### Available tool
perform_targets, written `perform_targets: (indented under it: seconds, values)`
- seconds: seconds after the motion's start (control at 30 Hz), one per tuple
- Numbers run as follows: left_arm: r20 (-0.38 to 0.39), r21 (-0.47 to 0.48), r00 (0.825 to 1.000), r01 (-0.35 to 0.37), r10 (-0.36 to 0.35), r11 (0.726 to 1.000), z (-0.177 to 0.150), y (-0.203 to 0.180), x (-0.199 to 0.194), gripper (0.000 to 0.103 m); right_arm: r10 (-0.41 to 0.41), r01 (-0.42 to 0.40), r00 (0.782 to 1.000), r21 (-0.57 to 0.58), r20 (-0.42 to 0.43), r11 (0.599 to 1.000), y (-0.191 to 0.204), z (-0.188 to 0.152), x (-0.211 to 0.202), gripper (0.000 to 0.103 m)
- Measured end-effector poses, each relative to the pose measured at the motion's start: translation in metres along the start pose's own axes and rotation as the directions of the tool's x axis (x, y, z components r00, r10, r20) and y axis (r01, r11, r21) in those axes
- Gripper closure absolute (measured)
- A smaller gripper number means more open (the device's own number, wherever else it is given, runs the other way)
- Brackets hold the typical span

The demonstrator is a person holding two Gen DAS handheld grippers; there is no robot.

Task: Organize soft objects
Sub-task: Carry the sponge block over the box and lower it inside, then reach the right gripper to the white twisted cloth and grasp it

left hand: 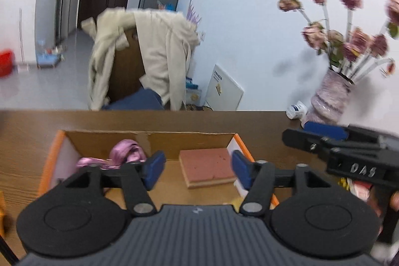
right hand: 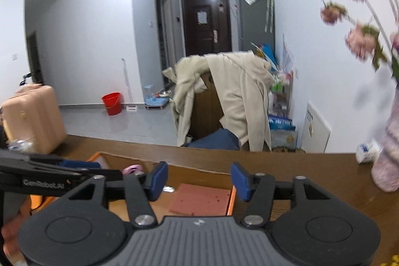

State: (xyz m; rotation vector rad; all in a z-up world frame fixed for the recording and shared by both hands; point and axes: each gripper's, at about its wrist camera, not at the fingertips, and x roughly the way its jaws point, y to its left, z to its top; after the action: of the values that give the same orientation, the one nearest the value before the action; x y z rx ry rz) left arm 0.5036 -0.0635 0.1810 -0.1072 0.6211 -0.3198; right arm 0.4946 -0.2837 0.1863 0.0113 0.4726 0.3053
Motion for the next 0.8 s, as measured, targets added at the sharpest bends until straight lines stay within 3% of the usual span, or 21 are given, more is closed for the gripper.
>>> perform_targets:
  seconds: [0.07,0.27,0.5,0.6,0.67,0.8]
  values:
    - [0.033,0.039,0.999,-0.041,0.040,0.998,-0.006,-0.006,-0.035,0.024,0.016,-0.016,1.000,-0.021,0.001,1.000,0.010,0.000,-0.029,0.045]
    - [0.098,0.065,0.994,-0.061,0.054,0.996,-0.036,-0.009,-0.138,0.008,0.080,-0.081,0.997,-0.070,-0.021,0.994,0.036,-0.015,-0.106,0.036]
    - [0.161,0.192,0.985,-0.086,0.055,0.978,-0.115,-0.016,-0.242,0.002,0.205,-0.210,0.977,-0.128,-0.050,0.969,0.058,-0.068,-0.194,0.030]
    - [0.213,0.281,0.975,-0.120,0.060,0.952,-0.155,-0.018,-0.267,0.001,0.239,-0.245,0.969,-0.177,-0.053,0.953,0.068,-0.100,-0.220,0.024]
    - [0.284,0.335,0.955,-0.186,0.089,0.924,-0.180,-0.021,-0.281,0.000,0.255,-0.261,0.965,-0.195,-0.057,0.945,0.072,-0.121,-0.229,0.024]
    - [0.321,0.312,0.942,-0.199,0.094,0.929,-0.221,-0.014,-0.290,0.000,0.237,-0.248,0.968,-0.189,-0.077,0.950,0.075,-0.157,-0.235,0.024]
